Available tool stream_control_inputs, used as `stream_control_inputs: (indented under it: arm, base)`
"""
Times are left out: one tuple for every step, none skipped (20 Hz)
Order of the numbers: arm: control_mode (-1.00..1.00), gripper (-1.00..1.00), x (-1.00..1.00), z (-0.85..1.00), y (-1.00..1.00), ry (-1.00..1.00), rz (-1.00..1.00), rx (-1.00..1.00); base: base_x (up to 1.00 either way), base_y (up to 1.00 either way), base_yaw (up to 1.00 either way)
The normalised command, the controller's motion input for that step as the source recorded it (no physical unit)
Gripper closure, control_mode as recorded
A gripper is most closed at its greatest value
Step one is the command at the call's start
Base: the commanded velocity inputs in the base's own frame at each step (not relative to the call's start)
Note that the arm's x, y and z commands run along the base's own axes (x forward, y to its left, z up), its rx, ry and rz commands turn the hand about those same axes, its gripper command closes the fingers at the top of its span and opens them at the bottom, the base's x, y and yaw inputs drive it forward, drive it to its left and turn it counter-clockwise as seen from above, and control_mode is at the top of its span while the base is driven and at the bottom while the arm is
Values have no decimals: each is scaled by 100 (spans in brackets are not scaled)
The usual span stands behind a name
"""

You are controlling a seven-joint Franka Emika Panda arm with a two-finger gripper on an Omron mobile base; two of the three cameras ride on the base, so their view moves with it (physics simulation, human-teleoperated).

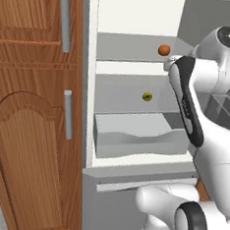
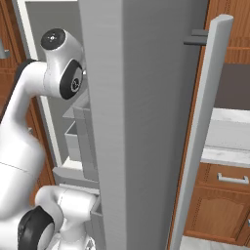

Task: Pick the tangerine and pear from the fridge and place them inside the tupperware on the counter.

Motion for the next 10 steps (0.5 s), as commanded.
stream_control_inputs:
  arm:
    - [-100, -100, 27, 0, -14, 0, -3, 0]
    - [-100, -100, 36, 0, -16, 0, -2, 0]
    - [-100, -100, 40, -1, -16, 0, -1, 0]
    - [-100, -100, 45, -8, -16, 0, 0, 0]
    - [-100, -100, 46, -12, -14, 0, 0, 0]
    - [-100, -100, 49, -16, -10, 0, 0, 0]
    - [-100, -100, 53, -20, -10, 0, 0, 0]
    - [-100, -100, 54, -20, -8, 0, 0, 0]
    - [-100, -100, 58, -21, -5, 0, 0, 0]
    - [-100, -100, 61, -16, -1, 0, 0, 0]
  base:
    - [0, 0, 0]
    - [0, 0, 0]
    - [0, 0, 0]
    - [0, 0, 0]
    - [0, 0, 0]
    - [0, 0, 0]
    - [0, 0, 0]
    - [0, 0, 0]
    - [0, 0, 0]
    - [0, 0, 0]
